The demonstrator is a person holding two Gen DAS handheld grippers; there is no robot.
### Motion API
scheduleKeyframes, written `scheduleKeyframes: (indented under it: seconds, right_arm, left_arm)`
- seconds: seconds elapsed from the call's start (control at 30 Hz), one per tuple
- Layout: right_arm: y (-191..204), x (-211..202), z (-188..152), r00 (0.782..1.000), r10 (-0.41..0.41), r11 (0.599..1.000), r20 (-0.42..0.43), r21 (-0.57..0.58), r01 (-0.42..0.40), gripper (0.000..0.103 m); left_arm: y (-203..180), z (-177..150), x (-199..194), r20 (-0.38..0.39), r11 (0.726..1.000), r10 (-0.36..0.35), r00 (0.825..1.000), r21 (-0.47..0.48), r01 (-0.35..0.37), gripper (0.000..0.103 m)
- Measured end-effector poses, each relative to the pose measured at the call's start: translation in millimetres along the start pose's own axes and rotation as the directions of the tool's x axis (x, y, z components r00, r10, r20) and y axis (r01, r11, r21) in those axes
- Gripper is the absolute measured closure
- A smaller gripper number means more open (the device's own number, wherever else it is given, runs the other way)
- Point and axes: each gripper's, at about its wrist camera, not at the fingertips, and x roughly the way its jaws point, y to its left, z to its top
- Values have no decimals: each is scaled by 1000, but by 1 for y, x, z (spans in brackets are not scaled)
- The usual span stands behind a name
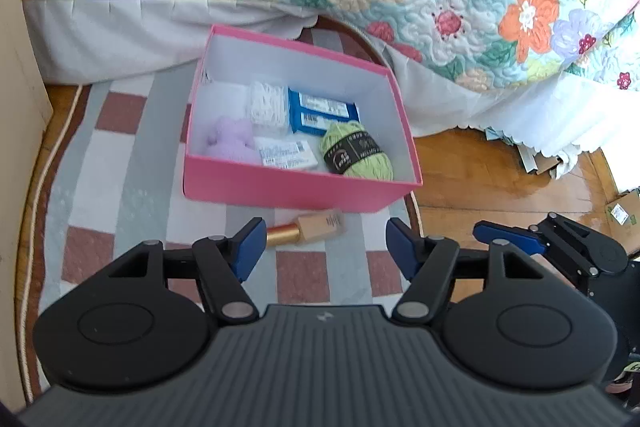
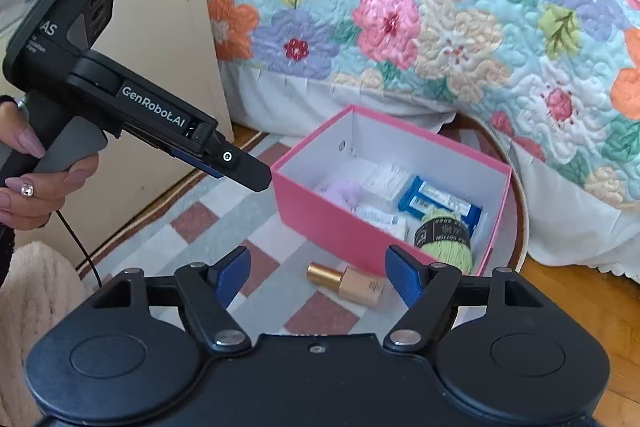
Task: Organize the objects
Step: 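Lift the right gripper out of the box toward the foundation bottle, then lower the right gripper onto the gold-capped foundation bottle and close it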
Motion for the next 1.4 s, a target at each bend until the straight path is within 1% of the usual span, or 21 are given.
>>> scheduleKeyframes:
  seconds: [0.03,0.07,0.13,0.2,0.37,0.47,0.57,0.63,0.7,0.8,1.03,1.17,1.2,1.27,1.33,1.4]
  right_arm:
    - [1,2,-3,1000,2,1000,-4,-2,-2,23]
    - [2,5,-6,1000,3,1000,-11,-7,-3,18]
    - [6,12,-11,1000,0,1000,-16,-27,0,16]
    - [12,19,-16,999,-29,998,-27,-49,28,16]
    - [24,38,-25,998,-45,993,-46,-110,39,16]
    - [24,54,-31,998,-57,991,-32,-125,52,16]
    - [18,71,-38,998,-62,992,-11,-111,60,16]
    - [13,84,-43,997,-80,991,1,-110,80,16]
    - [8,97,-50,995,-99,989,11,-111,100,16]
    - [-1,115,-60,994,-111,988,19,-107,112,16]
    - [-24,156,-82,989,-147,989,-26,-38,146,16]
    - [-35,172,-91,987,-157,988,-31,-3,157,16]
    - [-37,176,-93,985,-171,985,-31,-3,171,16]
    - [-38,184,-95,981,-194,981,-30,-3,194,16]
    - [-39,188,-96,982,-188,982,-15,15,189,16]
    - [-38,191,-97,985,-175,984,-7,26,175,16]
  left_arm:
    - [1,-3,3,-3,1000,-4,1000,-2,4,37]
    - [3,-6,6,-2,1000,-12,1000,-1,12,36]
    - [7,-11,13,15,1000,-21,1000,-6,21,34]
    - [13,-15,21,24,1000,-1,1000,9,1,31]
    - [31,-22,41,8,1000,22,1000,7,-23,29]
    - [40,-28,53,8,999,35,999,0,-35,28]
    - [48,-34,67,-28,998,64,998,-8,-64,26]
    - [53,-38,74,-40,997,71,997,-5,-71,26]
    - [60,-41,82,-46,998,66,997,-14,-67,26]
    - [69,-45,94,-28,998,62,998,-24,-63,26]
    - [79,-42,119,11,999,47,999,9,-47,26]
    - [80,-43,136,27,999,24,999,-26,-23,26]
    - [80,-46,140,36,999,21,999,-34,-20,26]
    - [78,-51,149,39,999,15,999,-34,-13,27]
    - [75,-56,158,38,999,1,999,-34,1,28]
    - [72,-59,165,40,999,-30,999,-40,31,32]
